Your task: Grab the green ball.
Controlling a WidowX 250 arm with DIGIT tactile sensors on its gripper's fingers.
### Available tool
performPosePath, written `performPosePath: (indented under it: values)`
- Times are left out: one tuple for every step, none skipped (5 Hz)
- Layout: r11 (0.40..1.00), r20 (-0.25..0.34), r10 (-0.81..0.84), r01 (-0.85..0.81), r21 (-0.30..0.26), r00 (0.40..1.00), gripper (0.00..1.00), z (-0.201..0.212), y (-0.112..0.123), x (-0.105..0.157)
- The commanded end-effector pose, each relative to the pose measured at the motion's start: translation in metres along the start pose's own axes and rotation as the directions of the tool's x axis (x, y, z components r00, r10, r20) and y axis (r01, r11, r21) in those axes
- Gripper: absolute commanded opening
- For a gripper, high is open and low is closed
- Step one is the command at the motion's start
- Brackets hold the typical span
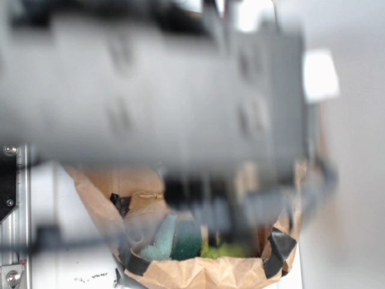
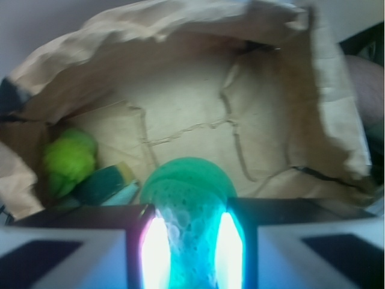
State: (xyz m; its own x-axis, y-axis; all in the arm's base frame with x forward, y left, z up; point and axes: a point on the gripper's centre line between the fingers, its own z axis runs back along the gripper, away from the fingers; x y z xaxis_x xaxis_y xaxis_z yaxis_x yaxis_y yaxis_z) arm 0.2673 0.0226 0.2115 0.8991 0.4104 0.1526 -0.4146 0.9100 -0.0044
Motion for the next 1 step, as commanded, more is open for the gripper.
performPosePath:
  values:
    - [0.998, 0.134, -0.052, 0.046, 0.043, 0.990, 0.09, 0.0299, 0.0145, -0.0008]
